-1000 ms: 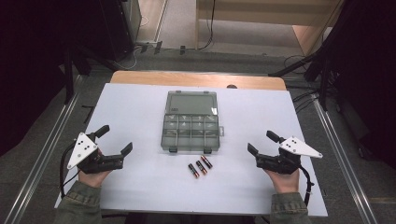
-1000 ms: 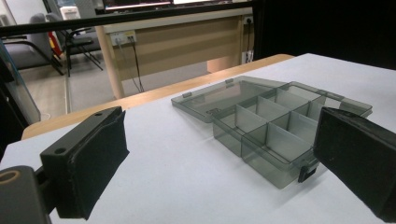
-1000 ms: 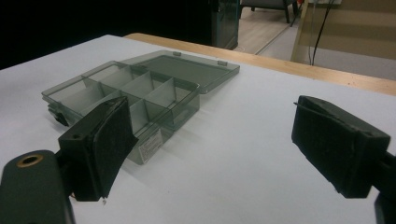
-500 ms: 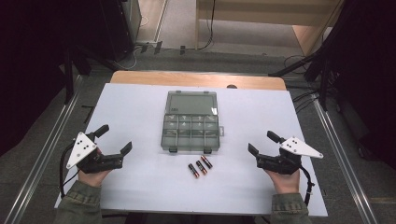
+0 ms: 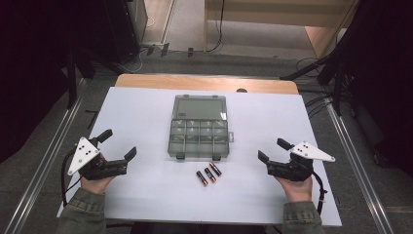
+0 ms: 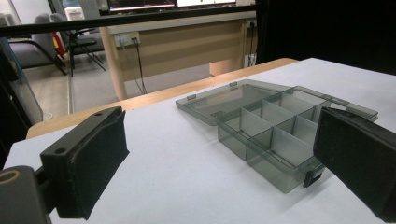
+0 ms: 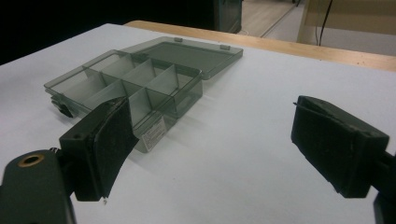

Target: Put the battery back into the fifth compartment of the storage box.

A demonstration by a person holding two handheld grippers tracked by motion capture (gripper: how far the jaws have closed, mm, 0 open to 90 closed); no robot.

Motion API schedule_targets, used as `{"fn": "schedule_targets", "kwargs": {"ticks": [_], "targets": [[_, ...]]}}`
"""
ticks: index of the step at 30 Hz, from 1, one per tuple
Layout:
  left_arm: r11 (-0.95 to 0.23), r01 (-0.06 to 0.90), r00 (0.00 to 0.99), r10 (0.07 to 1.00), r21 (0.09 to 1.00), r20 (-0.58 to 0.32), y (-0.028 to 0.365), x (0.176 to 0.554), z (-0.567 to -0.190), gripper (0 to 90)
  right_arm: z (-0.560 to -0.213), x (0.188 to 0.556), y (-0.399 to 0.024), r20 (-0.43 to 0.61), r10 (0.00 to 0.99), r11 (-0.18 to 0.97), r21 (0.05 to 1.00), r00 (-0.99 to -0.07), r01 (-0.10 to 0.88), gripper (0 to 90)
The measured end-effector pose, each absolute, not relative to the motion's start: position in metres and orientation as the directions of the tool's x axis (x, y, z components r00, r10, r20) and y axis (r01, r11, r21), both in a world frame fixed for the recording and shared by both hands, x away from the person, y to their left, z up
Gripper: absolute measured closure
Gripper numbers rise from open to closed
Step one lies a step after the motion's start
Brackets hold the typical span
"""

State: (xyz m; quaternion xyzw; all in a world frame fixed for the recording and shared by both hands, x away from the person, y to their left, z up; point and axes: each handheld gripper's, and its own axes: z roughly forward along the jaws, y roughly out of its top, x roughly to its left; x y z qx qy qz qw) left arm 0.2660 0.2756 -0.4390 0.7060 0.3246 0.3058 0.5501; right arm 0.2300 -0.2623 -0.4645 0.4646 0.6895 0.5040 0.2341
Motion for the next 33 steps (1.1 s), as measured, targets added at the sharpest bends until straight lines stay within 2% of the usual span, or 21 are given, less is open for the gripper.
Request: {"fn": "schedule_targets", "kwargs": {"ticks": [5,14,22,33], "targets": [[-0.182,0.125,0.605,0.793,0.975,0.070,0.274,0.266,-0.440,3.2,-0.465,0.232,-0.260,0.156,0.870,0.068,0.901,-0.467,0.428,14.0],[-0.176,0.129,0.605,0.793,0.976,0.064,0.274,0.266,-0.440,3.2,-0.464,0.235,-0.240,0.128,0.853,0.167,0.851,-0.505,0.498,14.0],[-0.176,0.130,0.608,0.791,0.976,0.062,0.274,0.266,-0.440,3.2,-0.466,0.240,-0.222,0.108,0.845,0.277,0.749,-0.524,0.602,14.2],[-0.177,0.130,0.613,0.788,0.976,0.061,0.274,0.266,-0.440,3.2,-0.466,0.248,-0.193,0.100,0.824,0.380,0.632,-0.557,0.676,14.4]]}}
